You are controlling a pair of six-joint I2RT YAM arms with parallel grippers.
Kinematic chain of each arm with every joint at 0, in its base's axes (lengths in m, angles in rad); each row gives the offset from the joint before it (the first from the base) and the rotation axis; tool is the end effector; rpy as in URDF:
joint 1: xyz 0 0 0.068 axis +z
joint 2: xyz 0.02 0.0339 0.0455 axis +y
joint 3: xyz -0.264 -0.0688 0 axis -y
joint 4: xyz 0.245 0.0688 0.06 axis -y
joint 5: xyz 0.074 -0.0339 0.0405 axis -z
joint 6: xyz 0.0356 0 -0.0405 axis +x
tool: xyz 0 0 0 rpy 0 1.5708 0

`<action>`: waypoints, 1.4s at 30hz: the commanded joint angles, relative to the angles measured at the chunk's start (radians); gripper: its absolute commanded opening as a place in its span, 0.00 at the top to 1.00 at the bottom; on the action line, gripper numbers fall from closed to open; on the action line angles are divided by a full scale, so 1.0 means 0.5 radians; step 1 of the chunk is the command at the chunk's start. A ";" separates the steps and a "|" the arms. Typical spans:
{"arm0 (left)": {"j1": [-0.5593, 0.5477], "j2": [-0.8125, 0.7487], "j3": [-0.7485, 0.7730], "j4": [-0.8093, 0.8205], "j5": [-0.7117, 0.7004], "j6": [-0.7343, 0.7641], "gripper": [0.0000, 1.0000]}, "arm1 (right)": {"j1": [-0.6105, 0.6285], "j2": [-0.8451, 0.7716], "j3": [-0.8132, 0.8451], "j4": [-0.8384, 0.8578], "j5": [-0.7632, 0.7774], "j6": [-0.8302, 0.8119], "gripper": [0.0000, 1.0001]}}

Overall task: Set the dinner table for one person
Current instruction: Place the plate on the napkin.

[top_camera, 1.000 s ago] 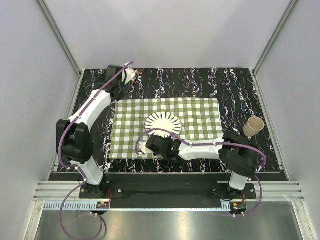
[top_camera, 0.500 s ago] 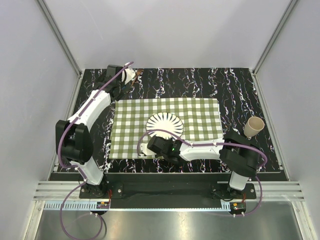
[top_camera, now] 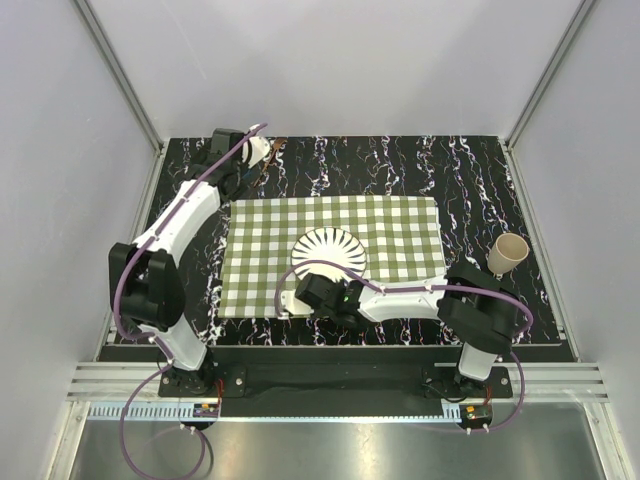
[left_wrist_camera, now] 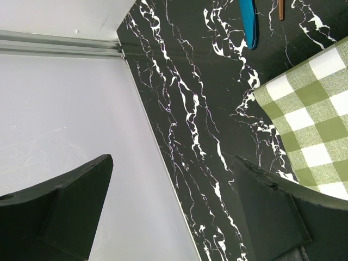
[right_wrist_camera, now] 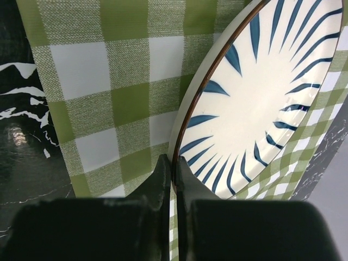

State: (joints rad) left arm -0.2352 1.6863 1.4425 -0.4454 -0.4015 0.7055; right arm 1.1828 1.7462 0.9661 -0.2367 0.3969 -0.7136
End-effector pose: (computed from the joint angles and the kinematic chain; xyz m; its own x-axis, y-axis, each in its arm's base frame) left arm 0.3777 -0.0762 0.3069 -0.5219 0.7388 -0.4264 0.3410 0.6389 0.6896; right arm 0.1409 0.3083 0.1529 0.2652 -0.9468 -0.1825 -0.7978 -0.1092 -0.5929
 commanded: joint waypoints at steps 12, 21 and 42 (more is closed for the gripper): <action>-0.076 -0.308 -0.041 0.090 -0.041 0.040 0.01 | -0.083 0.183 0.037 0.062 -0.122 0.114 1.00; -0.088 -0.317 -0.056 0.090 -0.056 0.040 0.01 | -0.126 0.211 0.007 0.102 -0.101 0.114 1.00; -0.088 -0.271 -0.121 0.096 -0.013 0.058 0.01 | -0.138 0.088 0.043 -0.002 -0.067 0.089 0.36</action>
State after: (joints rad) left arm -0.2749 1.5639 1.4055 -0.4351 -0.4042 0.7189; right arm 1.1240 1.8053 0.9855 -0.1345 0.4274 -0.7082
